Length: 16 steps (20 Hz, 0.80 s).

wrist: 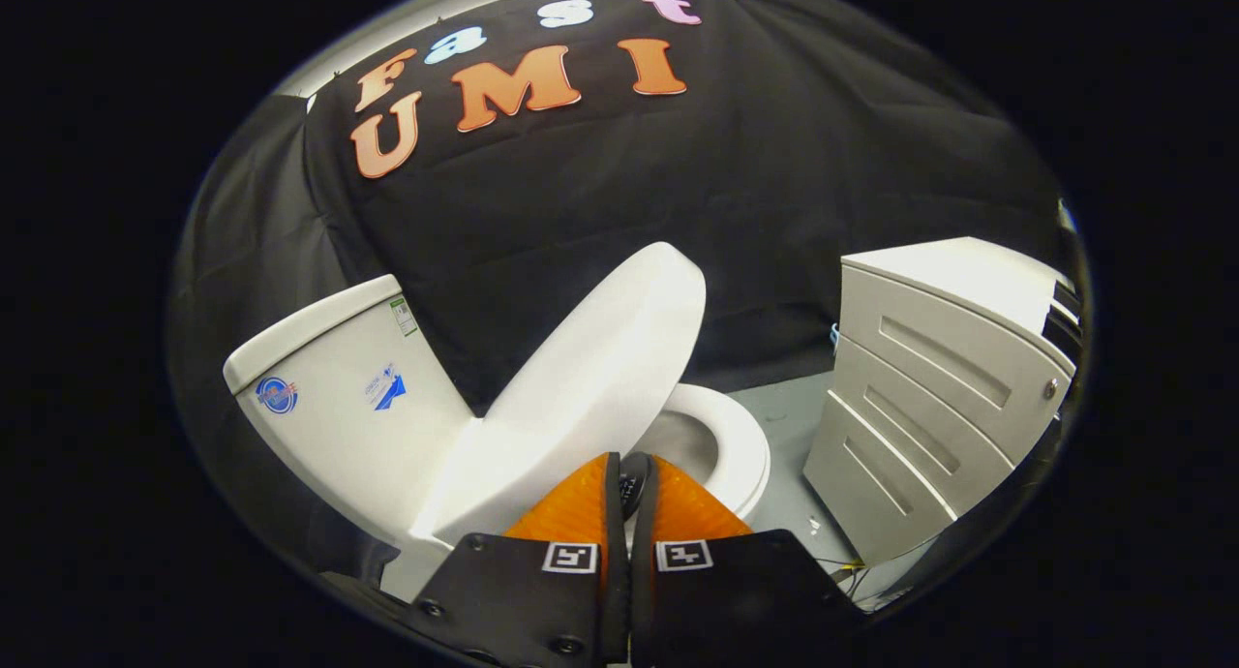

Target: Open the toilet lid.

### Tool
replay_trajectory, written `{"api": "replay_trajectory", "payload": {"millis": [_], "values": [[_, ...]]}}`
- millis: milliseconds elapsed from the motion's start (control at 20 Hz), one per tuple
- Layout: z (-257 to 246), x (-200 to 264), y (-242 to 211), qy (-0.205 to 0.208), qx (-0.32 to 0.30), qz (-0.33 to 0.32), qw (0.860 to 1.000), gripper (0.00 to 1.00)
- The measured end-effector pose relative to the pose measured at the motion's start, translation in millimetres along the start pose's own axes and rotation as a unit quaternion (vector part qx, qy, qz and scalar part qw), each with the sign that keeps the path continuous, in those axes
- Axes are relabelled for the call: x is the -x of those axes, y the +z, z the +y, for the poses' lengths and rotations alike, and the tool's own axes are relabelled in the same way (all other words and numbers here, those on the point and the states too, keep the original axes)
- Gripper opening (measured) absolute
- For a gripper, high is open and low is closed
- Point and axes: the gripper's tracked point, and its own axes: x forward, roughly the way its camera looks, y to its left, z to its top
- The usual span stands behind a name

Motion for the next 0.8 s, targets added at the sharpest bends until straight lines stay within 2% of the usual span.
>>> {"api": "replay_trajectory", "payload": {"millis": [250,800], "values": [[10,5,10,-0.007,0.011,-0.020,1.000,0.08],[56,18,43,-0.037,0.080,-0.051,0.995,0.09]]}}
